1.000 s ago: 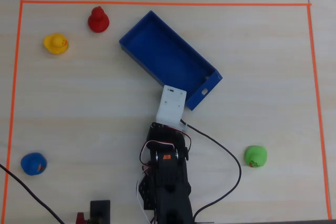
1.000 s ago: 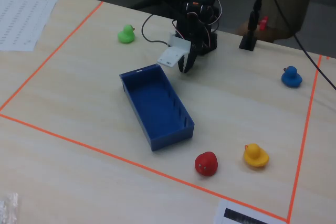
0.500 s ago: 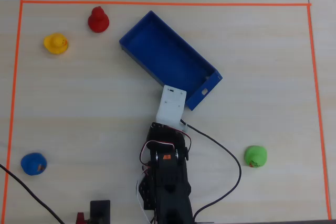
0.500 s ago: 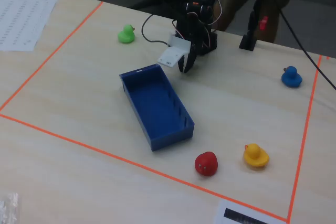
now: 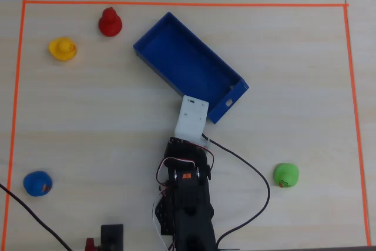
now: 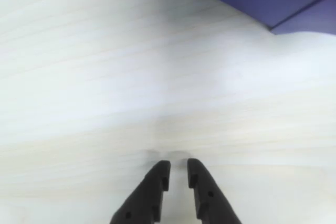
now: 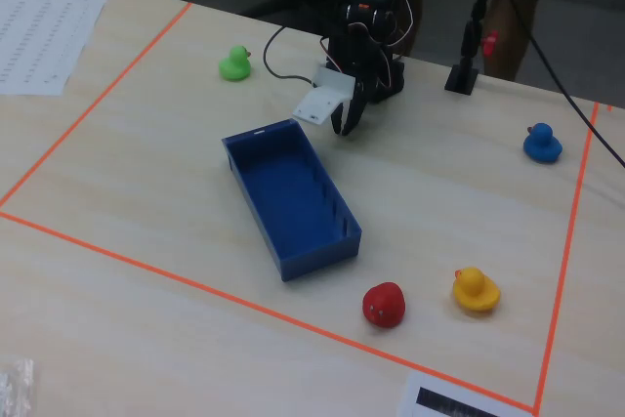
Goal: Grasp blue duck and put it into box.
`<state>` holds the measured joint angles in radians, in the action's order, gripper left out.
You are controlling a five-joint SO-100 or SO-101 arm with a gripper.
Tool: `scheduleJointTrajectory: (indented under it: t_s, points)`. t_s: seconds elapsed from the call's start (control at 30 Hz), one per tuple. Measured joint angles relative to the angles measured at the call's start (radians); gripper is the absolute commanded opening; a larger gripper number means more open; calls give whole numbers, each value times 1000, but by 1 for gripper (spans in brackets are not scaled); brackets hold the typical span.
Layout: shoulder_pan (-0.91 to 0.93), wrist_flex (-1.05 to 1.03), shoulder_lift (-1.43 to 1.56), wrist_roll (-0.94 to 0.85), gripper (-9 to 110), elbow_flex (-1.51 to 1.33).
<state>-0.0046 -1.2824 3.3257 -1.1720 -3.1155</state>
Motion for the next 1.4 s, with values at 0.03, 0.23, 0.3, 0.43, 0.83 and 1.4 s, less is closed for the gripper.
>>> scheduleJointTrajectory:
  t_s: [0.03,0.23,0.3,0.43,0.83,1.4]
  points:
    - [0,0,0,0,1,0]
    - [0,0,0,0,1,0]
    - [0,0,0,0,1,0]
    - [0,0,0,0,1,0]
    - [0,0,0,0,1,0]
    - [29,0,-52,-34,18,34]
